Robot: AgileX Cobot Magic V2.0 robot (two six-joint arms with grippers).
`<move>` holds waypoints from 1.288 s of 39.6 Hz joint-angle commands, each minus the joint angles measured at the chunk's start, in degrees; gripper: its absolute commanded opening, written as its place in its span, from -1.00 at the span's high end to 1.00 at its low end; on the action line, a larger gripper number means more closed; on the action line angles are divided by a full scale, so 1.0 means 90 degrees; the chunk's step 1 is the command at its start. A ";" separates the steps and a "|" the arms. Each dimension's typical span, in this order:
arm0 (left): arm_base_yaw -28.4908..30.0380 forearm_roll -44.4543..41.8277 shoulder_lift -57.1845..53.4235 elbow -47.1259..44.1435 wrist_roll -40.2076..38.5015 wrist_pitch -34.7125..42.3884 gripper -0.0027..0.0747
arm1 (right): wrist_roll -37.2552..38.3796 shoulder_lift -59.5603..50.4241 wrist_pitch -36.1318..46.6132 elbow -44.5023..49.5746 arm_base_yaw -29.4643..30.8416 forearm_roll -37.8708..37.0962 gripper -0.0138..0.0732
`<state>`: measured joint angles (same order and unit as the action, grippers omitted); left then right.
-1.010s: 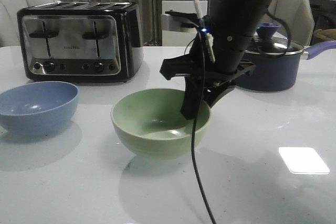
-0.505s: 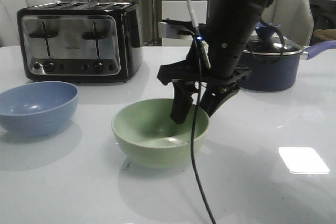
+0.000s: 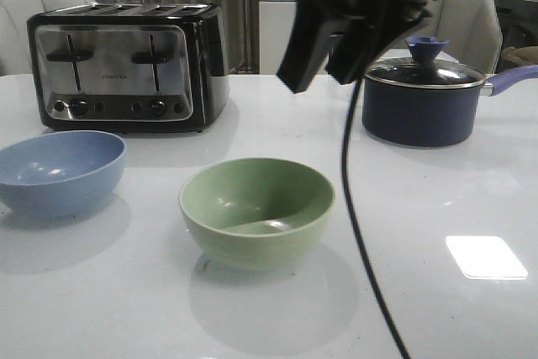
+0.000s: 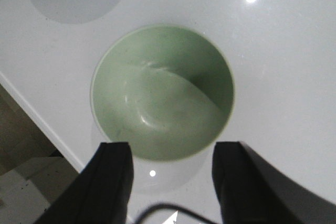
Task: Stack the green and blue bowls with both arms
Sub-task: 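Open the right gripper and lift it away from the green bowl, then grasp the light blue bowl rim with the left gripper and lift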
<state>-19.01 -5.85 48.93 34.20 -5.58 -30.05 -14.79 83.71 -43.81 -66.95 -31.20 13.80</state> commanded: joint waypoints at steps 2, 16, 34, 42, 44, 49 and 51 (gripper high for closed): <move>-0.0060 -0.0033 -0.0025 0.0190 -0.0022 0.0414 -0.52 | 0.0023 -0.1021 0.0462 0.0550 0.0002 -0.0042 -0.38; -0.0060 -0.0033 -0.0025 0.0202 -0.0022 0.0329 -0.52 | 0.0254 -0.2936 0.0633 0.2401 0.0002 -0.0042 -0.38; 0.0289 -0.0429 0.1803 0.2121 -0.0561 -0.1434 -0.52 | 0.0254 -0.3592 0.0690 0.2753 0.0002 -0.0042 -0.38; 0.0996 -0.0401 0.3142 0.3132 -0.0561 -0.1560 -0.52 | 0.0254 -0.3592 0.0815 0.2753 0.0002 -0.0042 -0.38; 0.1112 -0.0401 0.3463 0.3374 -0.0528 -0.1560 -0.52 | 0.0254 -0.3592 0.0823 0.2753 0.0002 -0.0042 -0.38; 0.1265 -0.0367 0.4323 0.3893 -0.0452 -0.1731 -0.52 | 0.0254 -0.3592 0.0823 0.2753 0.0002 -0.0042 -0.38; 0.1310 -0.0236 0.4639 0.4093 -0.0306 -0.1823 -0.52 | 0.0254 -0.3592 0.0823 0.2753 0.0002 -0.0042 -0.38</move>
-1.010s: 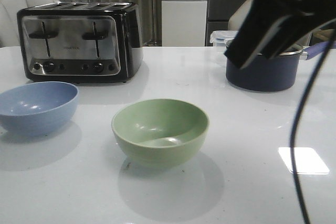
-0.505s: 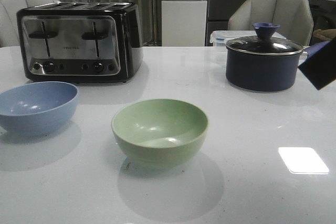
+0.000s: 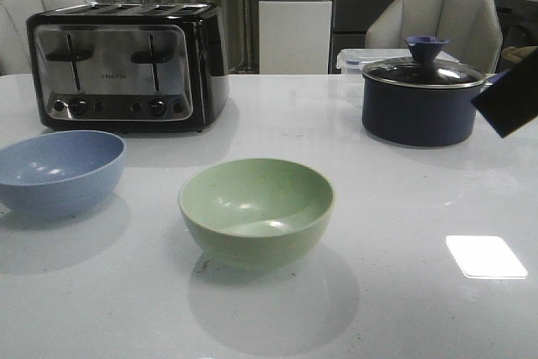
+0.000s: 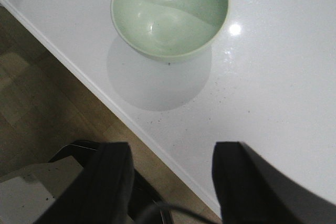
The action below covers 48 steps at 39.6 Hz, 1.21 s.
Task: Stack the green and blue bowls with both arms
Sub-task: 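Grasp the light blue bowl rim with the left gripper and lift, then carry the blue bowl over the green bowl and lower it inside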
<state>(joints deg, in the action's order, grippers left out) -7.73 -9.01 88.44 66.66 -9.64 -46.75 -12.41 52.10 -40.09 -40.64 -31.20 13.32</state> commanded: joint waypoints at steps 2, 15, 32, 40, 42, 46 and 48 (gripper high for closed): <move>0.0110 0.0340 0.0554 0.0681 0.0316 -0.0037 -0.52 | -0.0011 -0.0079 0.0410 -0.0170 0.0002 0.0012 -0.38; 0.0217 0.1108 0.1942 0.1448 0.1106 -0.0031 -0.52 | -0.0011 -0.0079 0.0416 -0.0170 0.0002 0.0012 -0.38; 0.0217 0.1108 0.2109 0.1462 0.1116 -0.0120 0.60 | -0.0011 -0.0079 0.0409 -0.0170 0.0002 0.0012 -0.38; 0.0217 0.1169 0.1515 0.1462 0.1294 -0.0196 0.68 | -0.0011 -0.0079 0.0409 -0.0170 0.0002 0.0012 -0.38; 0.0217 0.1305 0.1289 0.1462 0.1451 -0.0194 0.68 | -0.0011 -0.0079 0.0409 -0.0170 0.0002 0.0012 -0.38; 0.0217 0.2018 0.0825 0.1462 0.2087 -0.0251 0.68 | -0.0011 -0.0079 0.0409 -0.0170 0.0002 0.0012 -0.38; 0.0167 0.2527 0.0628 0.1462 0.2556 -0.0305 0.68 | -0.0011 -0.0079 0.0409 -0.0170 0.0002 0.0012 -0.38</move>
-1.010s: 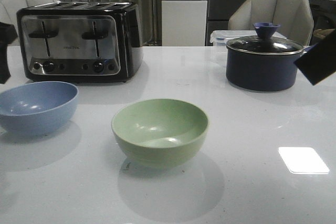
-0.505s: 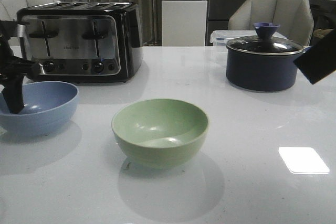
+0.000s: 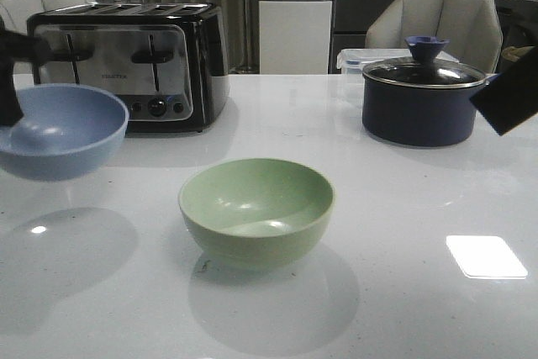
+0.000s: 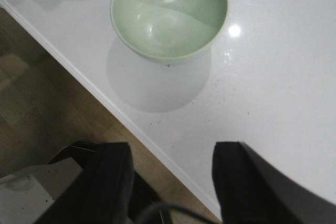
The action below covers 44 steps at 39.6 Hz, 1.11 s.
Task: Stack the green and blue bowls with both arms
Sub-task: 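Carry the blue bowl over the green bowl and lower it inside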
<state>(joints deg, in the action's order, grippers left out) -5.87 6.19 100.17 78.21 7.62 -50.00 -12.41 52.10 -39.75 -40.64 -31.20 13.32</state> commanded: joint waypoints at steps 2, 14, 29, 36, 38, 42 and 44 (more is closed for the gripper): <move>-0.0131 0.1285 -0.0836 0.0178 0.1062 -0.0011 0.68 | -0.0011 -0.0079 0.0371 -0.0170 0.0002 0.0012 -0.38; -0.1600 0.2019 -0.0712 0.0492 0.1721 -0.0047 0.68 | -0.0011 -0.0079 0.0371 -0.0170 0.0002 0.0012 -0.38; -0.2538 0.1929 0.0617 0.1286 0.1645 -0.0228 0.68 | -0.0011 -0.0079 0.0371 -0.0170 0.0002 0.0012 -0.38; -0.2512 0.1709 0.1009 0.1286 0.1478 -0.0243 0.68 | -0.0011 -0.0079 0.0365 -0.0170 0.0002 0.0012 -0.38; -0.2512 0.1668 0.1102 0.1286 0.1451 -0.0216 0.68 | -0.0011 -0.0079 0.0365 -0.0170 0.0002 0.0012 -0.38; -0.2512 0.1667 0.1237 0.1286 0.1451 -0.0200 0.67 | -0.0011 -0.0079 0.0365 -0.0170 0.0002 0.0012 -0.38; -0.2512 0.1667 0.1304 0.1286 0.1451 -0.0200 0.65 | -0.0011 -0.0079 0.0359 -0.0170 0.0002 0.0012 -0.38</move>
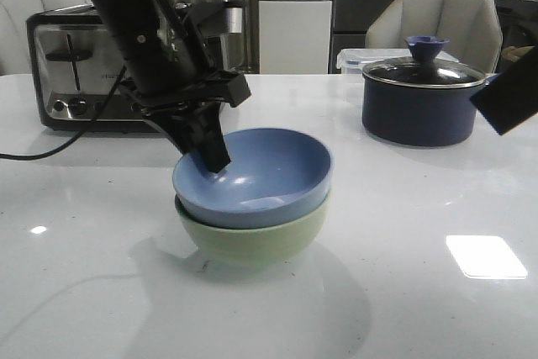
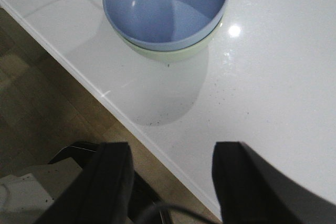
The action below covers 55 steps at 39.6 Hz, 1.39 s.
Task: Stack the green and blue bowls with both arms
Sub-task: 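Carry the blue bowl over the green bowl and lower it inside, then open the left gripper and raise it away from the bowls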
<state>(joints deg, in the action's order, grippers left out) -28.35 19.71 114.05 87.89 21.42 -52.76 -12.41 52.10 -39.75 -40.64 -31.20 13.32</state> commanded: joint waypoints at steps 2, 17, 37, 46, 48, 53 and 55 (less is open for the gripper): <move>-0.0015 0.0165 -0.0205 0.0211 -0.0082 0.0107 0.58 | -0.0011 -0.0079 0.0359 -0.0170 0.0002 0.0012 -0.38; -0.0015 0.0192 -0.0642 0.0216 -0.0082 0.0041 -0.29 | -0.0011 -0.0079 0.0347 -0.0170 0.0002 0.0012 -0.38; -0.0015 -0.0507 -0.3717 -0.1699 -0.0098 0.0584 -0.29 | 0.0031 -0.0251 0.0054 -0.0170 0.1107 -0.0393 -0.38; -0.0015 -0.0720 -0.5563 -0.3558 -0.0230 0.1700 -0.29 | 0.0031 -0.1111 -0.0038 -0.0122 0.1162 -0.0496 -0.38; -0.0015 -0.0733 -0.5953 -0.3915 -0.0230 0.1863 -0.29 | 0.0031 -0.1381 -0.0068 -0.0054 0.1162 -0.0495 -0.38; -0.0015 -0.0749 -0.6892 -0.4719 -0.0230 0.2077 -0.29 | 0.0031 -0.1942 -0.0174 0.0302 0.1162 -0.0522 -0.38; -0.0015 -0.0783 -0.7224 -0.4978 -0.0230 0.2105 -0.29 | 0.0031 -0.2153 -0.0241 0.0454 0.1162 -0.0522 -0.38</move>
<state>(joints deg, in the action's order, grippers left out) -28.35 12.33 54.06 44.91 19.99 -38.44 -12.29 35.09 -44.27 -36.59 -21.11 8.78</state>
